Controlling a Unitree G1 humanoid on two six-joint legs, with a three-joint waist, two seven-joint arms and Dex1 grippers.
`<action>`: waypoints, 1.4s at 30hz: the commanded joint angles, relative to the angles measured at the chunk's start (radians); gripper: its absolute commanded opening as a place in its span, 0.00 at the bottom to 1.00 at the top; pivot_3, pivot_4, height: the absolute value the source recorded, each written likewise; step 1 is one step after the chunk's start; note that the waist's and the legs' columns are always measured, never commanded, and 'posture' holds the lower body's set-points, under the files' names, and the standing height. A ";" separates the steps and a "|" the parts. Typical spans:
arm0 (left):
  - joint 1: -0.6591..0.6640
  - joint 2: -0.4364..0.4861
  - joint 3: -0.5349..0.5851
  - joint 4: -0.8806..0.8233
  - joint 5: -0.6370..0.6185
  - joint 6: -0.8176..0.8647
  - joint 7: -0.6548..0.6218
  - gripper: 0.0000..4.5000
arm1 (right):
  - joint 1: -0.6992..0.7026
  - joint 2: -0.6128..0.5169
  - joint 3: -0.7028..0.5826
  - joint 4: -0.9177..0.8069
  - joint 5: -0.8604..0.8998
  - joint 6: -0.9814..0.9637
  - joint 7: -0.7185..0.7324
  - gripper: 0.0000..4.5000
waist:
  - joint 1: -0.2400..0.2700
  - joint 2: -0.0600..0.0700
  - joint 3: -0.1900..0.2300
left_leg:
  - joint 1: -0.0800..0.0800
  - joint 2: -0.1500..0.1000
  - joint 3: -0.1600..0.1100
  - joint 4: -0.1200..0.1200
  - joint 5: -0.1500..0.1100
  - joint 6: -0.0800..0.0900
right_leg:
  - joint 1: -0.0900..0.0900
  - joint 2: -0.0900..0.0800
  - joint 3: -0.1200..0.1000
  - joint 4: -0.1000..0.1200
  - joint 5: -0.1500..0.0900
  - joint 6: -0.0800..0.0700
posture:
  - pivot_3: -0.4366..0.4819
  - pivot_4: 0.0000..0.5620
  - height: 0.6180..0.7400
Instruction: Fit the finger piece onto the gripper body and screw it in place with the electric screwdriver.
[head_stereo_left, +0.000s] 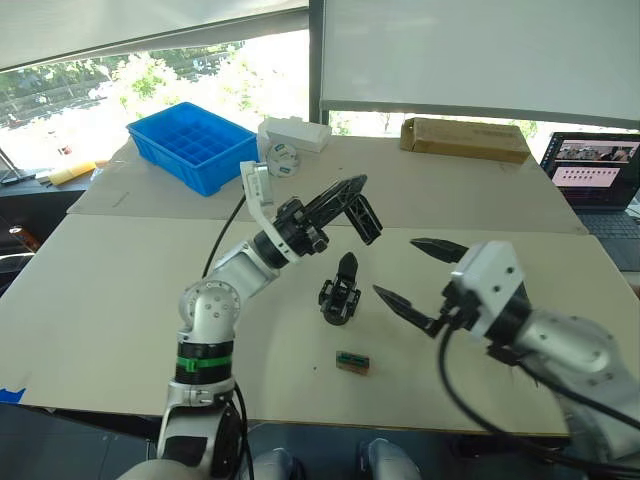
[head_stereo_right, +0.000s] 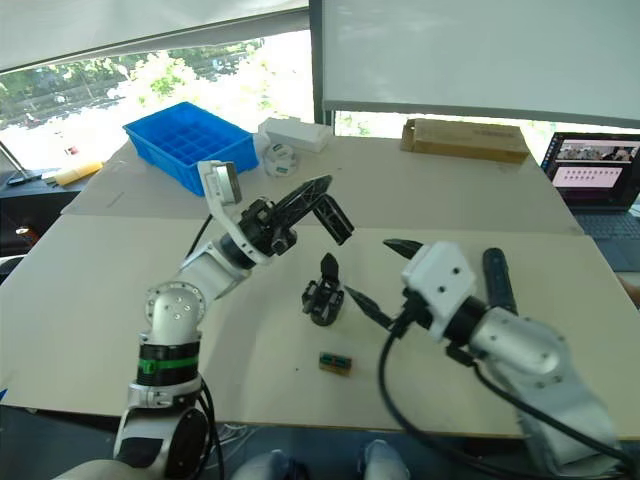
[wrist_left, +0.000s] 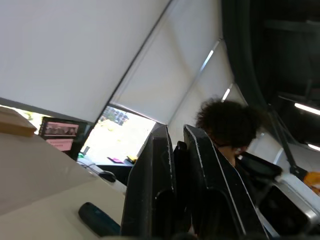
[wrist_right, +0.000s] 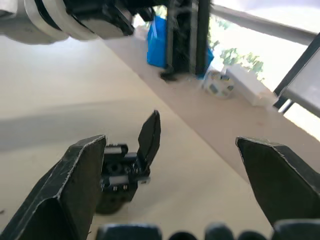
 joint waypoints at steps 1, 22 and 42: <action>-0.081 0.121 -0.046 0.040 -0.021 0.118 -0.197 0.00 | -0.082 -0.108 -0.114 0.059 0.438 0.229 -0.009 1.00 | -0.002 0.000 0.001 | 0.000 0.000 0.000 -0.001 0.000 0.000 | 0.000 0.000 0.000 -0.001 0.000 -0.001 | 0.48 0.27 1.00; -0.057 0.216 -0.250 -0.032 0.140 0.146 -0.461 0.00 | -0.451 -0.223 0.418 0.321 1.266 0.273 -0.691 1.00 | 0.008 -0.001 0.001 | -0.003 0.000 -0.002 0.000 0.000 0.000 | -0.001 -0.003 -0.002 -0.001 0.000 -0.002 | 0.48 0.27 1.00; -0.060 0.188 -0.166 -0.014 0.049 0.242 -0.398 0.10 | -0.403 -0.218 0.399 0.280 1.219 0.256 -0.649 0.10 | 0.014 -0.001 0.001 | -0.003 0.000 -0.003 0.000 0.000 0.000 | -0.001 -0.003 -0.002 -0.001 0.000 -0.002 | 0.48 0.27 1.00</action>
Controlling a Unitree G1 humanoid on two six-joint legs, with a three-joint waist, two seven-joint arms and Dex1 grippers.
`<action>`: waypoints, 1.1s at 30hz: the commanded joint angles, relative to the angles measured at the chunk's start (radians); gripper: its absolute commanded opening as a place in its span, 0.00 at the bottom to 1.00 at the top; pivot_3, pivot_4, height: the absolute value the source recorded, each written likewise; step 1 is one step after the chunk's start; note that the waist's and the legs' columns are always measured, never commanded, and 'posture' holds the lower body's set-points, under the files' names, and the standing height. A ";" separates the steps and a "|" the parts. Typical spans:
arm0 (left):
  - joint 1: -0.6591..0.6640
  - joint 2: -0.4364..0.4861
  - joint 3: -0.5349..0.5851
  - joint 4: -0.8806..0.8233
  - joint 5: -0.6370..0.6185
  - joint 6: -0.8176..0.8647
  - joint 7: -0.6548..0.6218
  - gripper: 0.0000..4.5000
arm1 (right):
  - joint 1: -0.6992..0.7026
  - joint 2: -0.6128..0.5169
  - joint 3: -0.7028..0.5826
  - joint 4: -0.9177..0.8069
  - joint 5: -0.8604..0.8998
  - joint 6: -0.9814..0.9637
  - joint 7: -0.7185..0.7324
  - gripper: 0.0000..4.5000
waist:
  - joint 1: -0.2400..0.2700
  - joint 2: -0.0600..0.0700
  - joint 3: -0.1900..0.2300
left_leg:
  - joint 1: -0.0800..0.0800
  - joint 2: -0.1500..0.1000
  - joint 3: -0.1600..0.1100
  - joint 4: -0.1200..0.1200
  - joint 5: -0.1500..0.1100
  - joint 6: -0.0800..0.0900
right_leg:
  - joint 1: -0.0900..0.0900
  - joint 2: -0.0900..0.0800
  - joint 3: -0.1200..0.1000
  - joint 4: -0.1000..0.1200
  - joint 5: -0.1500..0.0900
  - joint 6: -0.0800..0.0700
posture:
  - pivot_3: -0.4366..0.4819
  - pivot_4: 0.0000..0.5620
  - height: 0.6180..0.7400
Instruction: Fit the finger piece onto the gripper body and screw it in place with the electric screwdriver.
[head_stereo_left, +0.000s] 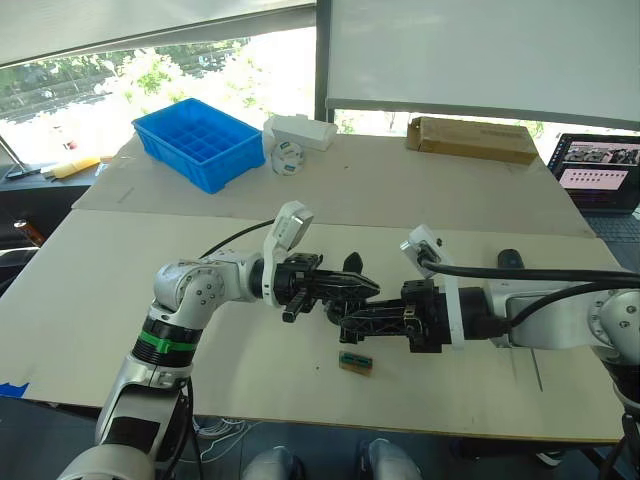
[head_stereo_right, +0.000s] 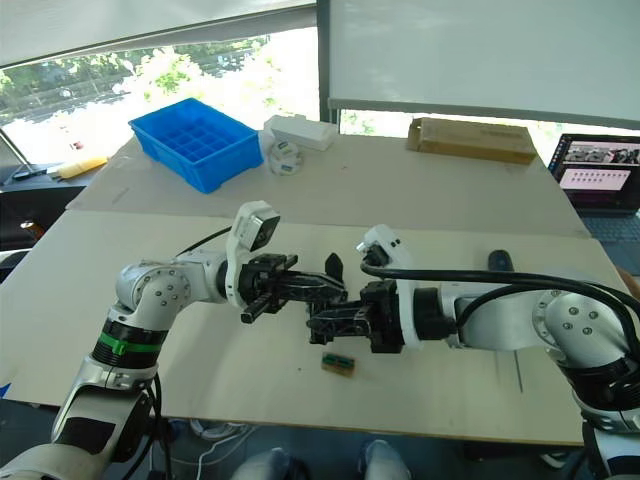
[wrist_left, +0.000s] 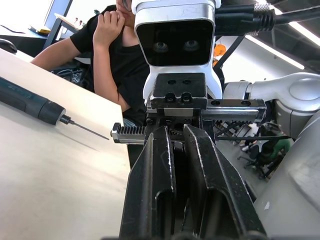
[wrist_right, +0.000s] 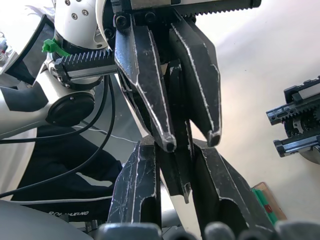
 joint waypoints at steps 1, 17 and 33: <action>-0.028 -0.016 0.077 -0.016 -0.053 0.023 0.044 0.21 | 0.030 -0.011 -0.043 -0.032 -0.022 -0.030 0.033 0.10 | 0.001 0.000 0.000 | 0.000 0.000 0.000 0.000 0.000 0.000 | 0.000 0.000 0.000 0.000 0.000 0.000 | 0.48 0.27 1.00; 0.062 0.206 0.036 0.549 0.531 -1.015 -0.392 1.00 | 0.420 0.107 -0.385 -0.177 -0.427 -0.273 0.400 0.09 | 0.005 0.000 0.000 | 0.000 0.000 0.003 -0.001 0.000 0.000 | -0.001 0.001 0.000 -0.002 0.000 0.001 | 0.48 0.27 1.00; -0.083 -0.123 -0.045 1.008 0.805 -1.393 -0.216 1.00 | 0.435 0.188 -0.282 -0.183 -0.881 -0.397 0.586 0.09 | 0.005 -0.003 0.001 | -0.010 -0.001 -0.001 0.008 -0.003 0.005 | -0.004 0.000 -0.003 -0.002 0.002 0.003 | 0.48 0.27 1.00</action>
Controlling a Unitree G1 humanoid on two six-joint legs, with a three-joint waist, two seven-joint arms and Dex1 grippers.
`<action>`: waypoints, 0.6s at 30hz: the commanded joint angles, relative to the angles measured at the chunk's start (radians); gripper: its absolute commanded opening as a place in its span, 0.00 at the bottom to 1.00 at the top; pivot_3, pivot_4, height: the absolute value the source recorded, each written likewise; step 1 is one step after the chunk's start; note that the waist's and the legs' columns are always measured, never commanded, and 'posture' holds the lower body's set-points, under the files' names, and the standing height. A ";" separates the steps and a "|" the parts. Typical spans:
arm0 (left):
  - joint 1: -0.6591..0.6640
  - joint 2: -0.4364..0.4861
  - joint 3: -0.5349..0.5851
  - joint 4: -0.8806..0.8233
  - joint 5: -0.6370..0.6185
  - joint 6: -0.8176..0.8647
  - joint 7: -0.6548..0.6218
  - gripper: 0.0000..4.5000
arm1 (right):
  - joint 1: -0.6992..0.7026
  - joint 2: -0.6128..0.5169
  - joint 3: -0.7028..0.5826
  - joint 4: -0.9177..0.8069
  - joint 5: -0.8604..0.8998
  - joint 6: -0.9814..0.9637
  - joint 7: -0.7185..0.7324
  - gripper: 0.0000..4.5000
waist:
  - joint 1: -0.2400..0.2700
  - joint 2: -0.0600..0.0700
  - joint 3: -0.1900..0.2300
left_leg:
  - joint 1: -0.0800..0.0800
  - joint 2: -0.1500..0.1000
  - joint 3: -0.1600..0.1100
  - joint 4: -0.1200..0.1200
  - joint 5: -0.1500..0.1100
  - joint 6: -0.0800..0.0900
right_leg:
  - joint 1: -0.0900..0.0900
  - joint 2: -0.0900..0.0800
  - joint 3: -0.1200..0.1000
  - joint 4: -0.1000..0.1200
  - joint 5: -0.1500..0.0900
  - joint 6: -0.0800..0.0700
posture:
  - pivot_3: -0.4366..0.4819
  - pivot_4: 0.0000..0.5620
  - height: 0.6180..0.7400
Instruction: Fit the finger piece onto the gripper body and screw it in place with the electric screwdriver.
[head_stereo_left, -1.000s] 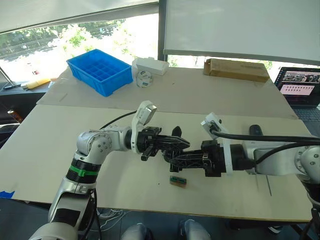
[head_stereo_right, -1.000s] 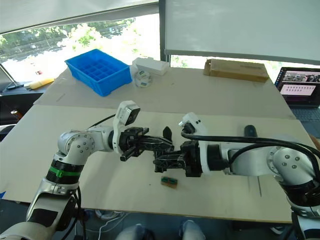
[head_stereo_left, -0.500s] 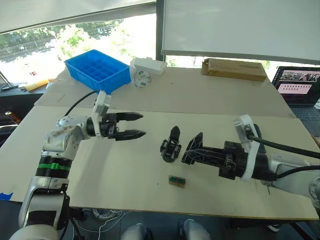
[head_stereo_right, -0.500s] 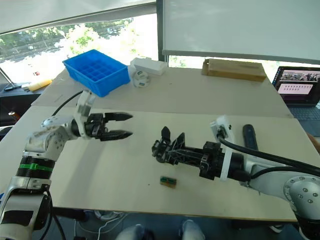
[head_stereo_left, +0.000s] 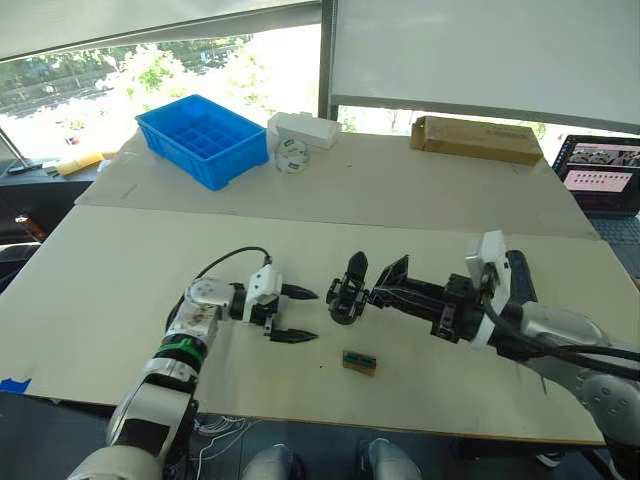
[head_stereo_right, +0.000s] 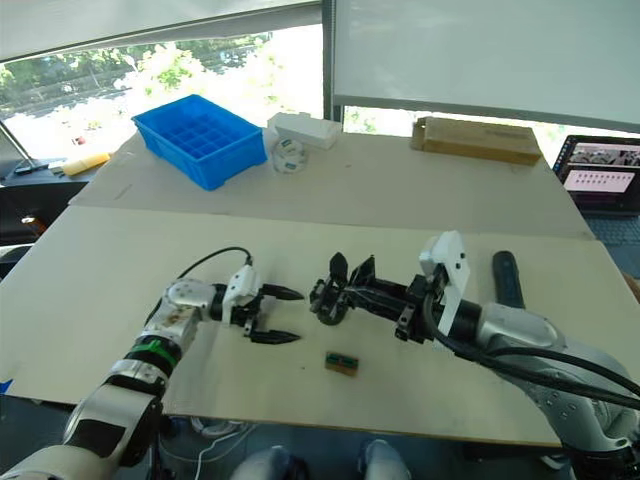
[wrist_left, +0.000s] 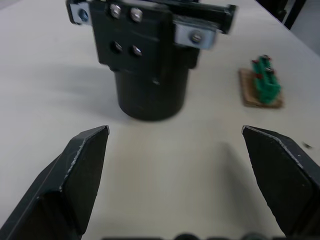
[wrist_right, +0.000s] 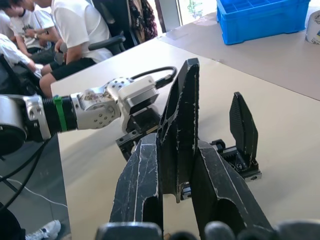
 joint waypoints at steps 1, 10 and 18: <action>-0.056 -0.054 0.009 0.069 0.030 -0.030 0.070 1.00 | 0.000 0.011 -0.018 -0.038 -0.019 -0.031 0.027 0.09 | 0.000 0.000 0.000 | 0.000 0.000 0.000 0.000 0.000 0.000 | 0.000 0.000 0.000 0.000 0.000 0.000 | 0.48 0.27 1.00; -0.117 -0.127 0.004 0.168 0.079 -0.063 0.065 1.00 | 0.046 0.044 -0.018 -0.066 -0.055 -0.033 0.039 0.09 | 0.000 0.000 0.000 | -0.002 0.000 -0.002 0.004 -0.002 0.004 | 0.000 -0.001 -0.001 0.000 0.001 0.001 | 0.48 0.27 1.00; -0.138 -0.134 0.018 0.209 0.095 -0.064 0.055 0.62 | 0.107 0.066 -0.017 -0.069 -0.112 -0.065 0.076 0.09 | 0.000 0.000 0.000 | -0.002 0.000 -0.004 0.006 -0.003 0.005 | 0.001 -0.001 -0.002 0.000 0.001 0.002 | 0.48 0.27 1.00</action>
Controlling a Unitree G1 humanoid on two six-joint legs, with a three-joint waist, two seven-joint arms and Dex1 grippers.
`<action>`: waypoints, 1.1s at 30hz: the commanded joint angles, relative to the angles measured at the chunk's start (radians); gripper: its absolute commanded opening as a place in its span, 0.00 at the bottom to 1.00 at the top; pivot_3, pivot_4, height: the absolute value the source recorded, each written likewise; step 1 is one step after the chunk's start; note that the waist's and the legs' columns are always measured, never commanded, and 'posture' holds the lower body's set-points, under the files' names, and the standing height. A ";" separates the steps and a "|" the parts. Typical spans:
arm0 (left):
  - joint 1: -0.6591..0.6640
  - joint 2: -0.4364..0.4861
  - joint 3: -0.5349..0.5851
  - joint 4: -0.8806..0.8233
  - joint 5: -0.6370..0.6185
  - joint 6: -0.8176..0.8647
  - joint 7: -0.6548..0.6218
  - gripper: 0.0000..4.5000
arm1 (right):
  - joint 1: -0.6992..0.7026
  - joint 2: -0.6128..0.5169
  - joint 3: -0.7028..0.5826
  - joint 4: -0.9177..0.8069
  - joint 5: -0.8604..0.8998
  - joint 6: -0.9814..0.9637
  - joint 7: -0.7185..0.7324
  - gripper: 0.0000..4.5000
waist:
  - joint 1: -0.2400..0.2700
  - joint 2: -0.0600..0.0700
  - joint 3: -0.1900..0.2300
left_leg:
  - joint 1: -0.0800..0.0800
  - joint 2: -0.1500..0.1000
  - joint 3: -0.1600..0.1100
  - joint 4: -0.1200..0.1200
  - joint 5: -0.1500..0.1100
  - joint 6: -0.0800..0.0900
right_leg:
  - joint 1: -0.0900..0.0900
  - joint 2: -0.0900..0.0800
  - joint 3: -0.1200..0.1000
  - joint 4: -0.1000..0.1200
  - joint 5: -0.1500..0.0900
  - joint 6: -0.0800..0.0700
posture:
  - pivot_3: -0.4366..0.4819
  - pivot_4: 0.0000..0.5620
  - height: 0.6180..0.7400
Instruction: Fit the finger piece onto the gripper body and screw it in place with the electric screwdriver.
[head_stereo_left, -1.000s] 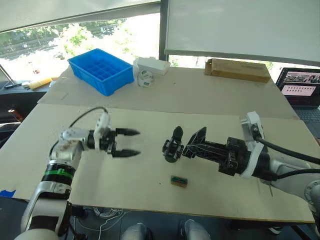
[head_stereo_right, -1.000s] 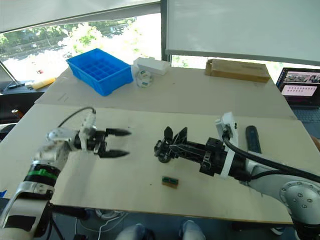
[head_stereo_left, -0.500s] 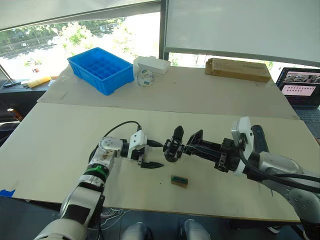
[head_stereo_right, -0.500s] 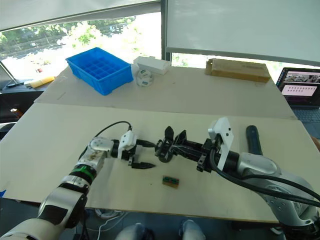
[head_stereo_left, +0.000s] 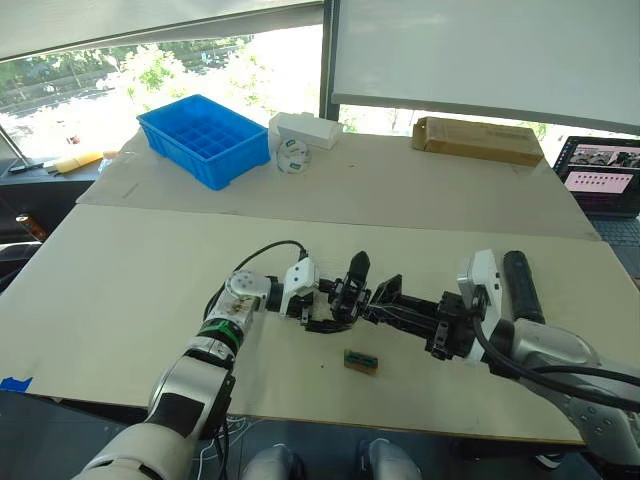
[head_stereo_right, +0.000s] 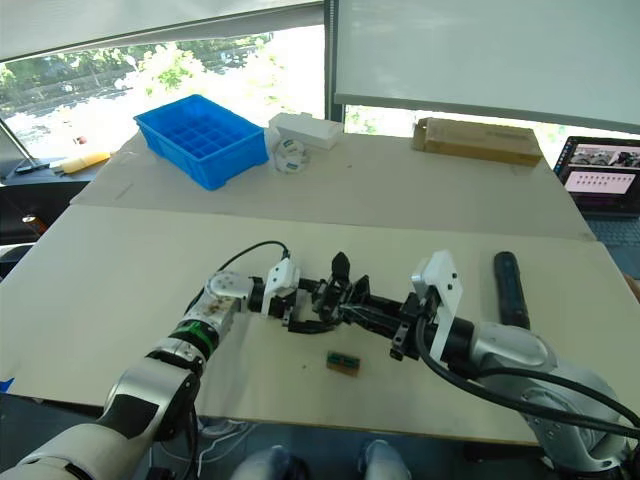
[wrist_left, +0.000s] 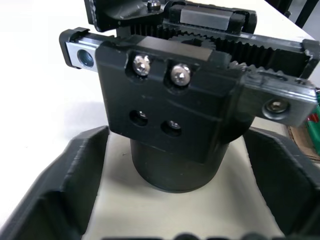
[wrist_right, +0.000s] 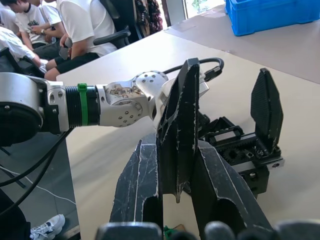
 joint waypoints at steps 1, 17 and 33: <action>-0.017 -0.006 0.007 0.011 0.015 -0.016 -0.011 0.52 | 0.012 0.007 -0.020 -0.027 -0.027 -0.048 0.030 0.09 | 0.000 0.000 0.000 | 0.000 0.000 0.000 0.000 0.000 0.000 | 0.000 0.000 0.000 0.000 0.000 0.000 | 0.48 0.27 1.00; 0.066 -0.044 -0.011 -0.122 0.029 0.006 0.067 0.51 | -0.218 0.104 0.215 0.191 -0.398 -0.195 0.129 0.09 | 0.003 0.000 0.000 | -0.001 -0.001 -0.001 0.002 0.000 0.001 | 0.001 0.000 -0.001 0.000 0.000 0.001 | 0.48 0.27 1.00; 0.151 -0.045 -0.040 -0.256 0.044 0.098 0.107 0.51 | -0.241 0.168 0.263 0.239 -0.523 -0.204 0.173 0.09 | 0.001 0.001 -0.001 | 0.000 -0.001 -0.001 0.002 0.000 0.000 | 0.003 0.000 -0.002 0.001 0.000 0.001 | 0.48 0.27 1.00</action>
